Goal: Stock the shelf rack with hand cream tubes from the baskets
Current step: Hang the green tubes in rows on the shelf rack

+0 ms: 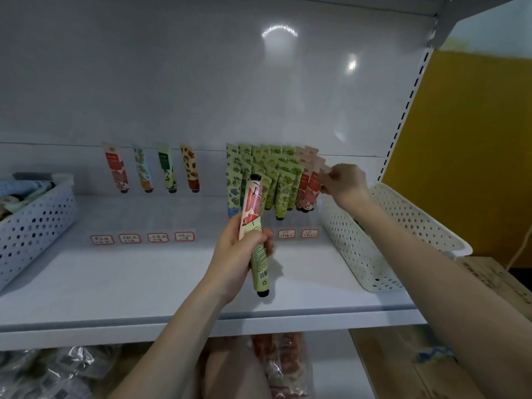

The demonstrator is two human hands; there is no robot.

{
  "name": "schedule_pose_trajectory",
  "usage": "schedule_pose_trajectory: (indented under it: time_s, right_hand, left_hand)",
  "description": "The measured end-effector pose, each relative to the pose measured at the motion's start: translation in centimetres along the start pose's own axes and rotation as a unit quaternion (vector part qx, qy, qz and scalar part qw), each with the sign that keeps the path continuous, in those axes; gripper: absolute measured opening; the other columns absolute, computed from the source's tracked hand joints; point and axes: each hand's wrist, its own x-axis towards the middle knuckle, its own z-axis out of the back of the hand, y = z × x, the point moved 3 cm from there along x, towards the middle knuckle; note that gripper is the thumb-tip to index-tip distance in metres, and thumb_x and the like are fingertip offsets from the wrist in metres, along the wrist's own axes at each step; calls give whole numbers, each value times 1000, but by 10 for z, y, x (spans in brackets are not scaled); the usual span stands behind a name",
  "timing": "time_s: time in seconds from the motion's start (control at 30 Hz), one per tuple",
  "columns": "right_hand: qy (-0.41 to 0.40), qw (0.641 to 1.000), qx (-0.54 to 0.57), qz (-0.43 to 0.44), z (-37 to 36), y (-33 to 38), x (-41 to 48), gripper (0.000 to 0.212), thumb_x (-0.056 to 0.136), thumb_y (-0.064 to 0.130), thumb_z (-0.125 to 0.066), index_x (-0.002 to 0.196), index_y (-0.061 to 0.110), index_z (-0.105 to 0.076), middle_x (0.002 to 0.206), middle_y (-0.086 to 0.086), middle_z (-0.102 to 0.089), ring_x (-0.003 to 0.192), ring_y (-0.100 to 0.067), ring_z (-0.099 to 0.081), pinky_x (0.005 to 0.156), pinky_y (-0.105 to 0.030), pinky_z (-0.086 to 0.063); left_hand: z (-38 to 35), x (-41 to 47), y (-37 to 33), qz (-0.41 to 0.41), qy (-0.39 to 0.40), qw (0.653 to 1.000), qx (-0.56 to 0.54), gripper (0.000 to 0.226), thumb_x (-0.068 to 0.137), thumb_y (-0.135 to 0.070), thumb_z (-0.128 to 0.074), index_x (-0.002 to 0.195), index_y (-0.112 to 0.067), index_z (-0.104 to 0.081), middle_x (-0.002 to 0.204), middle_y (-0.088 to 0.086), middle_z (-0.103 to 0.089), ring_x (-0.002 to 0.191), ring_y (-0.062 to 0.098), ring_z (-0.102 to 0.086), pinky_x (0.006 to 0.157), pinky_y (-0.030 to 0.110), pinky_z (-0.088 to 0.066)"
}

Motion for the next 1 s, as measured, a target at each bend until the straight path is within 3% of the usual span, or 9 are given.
schedule_pose_trajectory:
  time_s: [0.13,0.27,0.37,0.5,0.63,0.83,0.93,1.0]
  right_hand:
    - [16,1000,-11,13,-12,-2,4,29,92,13,-54,79,-14,-58,90,-29,-66,88,-39,-65,76,-41,-55]
    - [37,997,-62,31,-20,-4,6,30,92,9,-50,63,2,-49,75,-21,-61,69,-31,-56,54,-30,-43]
    - [45,996,-73,32,-24,-8,8,38,92,9,-49,54,10,-41,74,-17,-59,69,-23,-51,54,-28,-37]
    - [48,994,-92,30,-26,-7,9,41,93,10,-47,54,11,-39,70,-14,-54,56,-19,-44,47,-22,-31]
    - [45,993,-109,28,-26,-6,10,41,93,7,-45,53,12,-38,72,-14,-52,65,-23,-45,46,-21,-28]
    - [53,994,-91,15,-27,-6,10,39,93,8,-46,56,11,-39,71,-13,-52,61,-21,-43,47,-22,-29]
    - [64,994,-83,1,-24,-4,7,29,93,9,-49,64,5,-48,70,-12,-52,57,-17,-42,45,-18,-29]
    - [70,995,-67,-15,-21,-4,5,24,92,12,-52,76,-6,-56,76,-21,-58,60,-18,-44,45,-17,-30]
  left_hand:
    - [3,3,3,-25,0,999,39,20,90,6,-45,103,-6,-54,78,4,-66,71,13,-66,80,32,-53]
    - [6,5,4,-36,-6,999,32,22,90,3,-49,104,-12,-56,83,-1,-72,84,14,-70,82,29,-53]
    - [8,4,4,-38,-2,999,31,23,91,-1,-51,111,-11,-56,91,-1,-73,89,15,-70,78,24,-53]
    - [8,6,5,-27,-4,999,26,23,90,-5,-55,110,-16,-57,94,-4,-74,93,14,-69,80,27,-52]
    - [8,7,7,-19,-7,999,32,22,88,-10,-59,108,-19,-58,98,-4,-73,96,13,-68,79,28,-51]
    - [8,3,1,-24,-17,999,35,18,86,-9,-61,98,-23,-61,94,-4,-74,93,12,-69,81,31,-52]
    - [10,0,-5,-36,-37,997,57,14,83,-10,-64,91,-22,-64,89,1,-72,92,18,-67,83,36,-51]
    - [12,-1,-10,-38,-46,996,62,11,84,-11,-64,90,-20,-64,81,-1,-73,83,13,-68,78,33,-52]
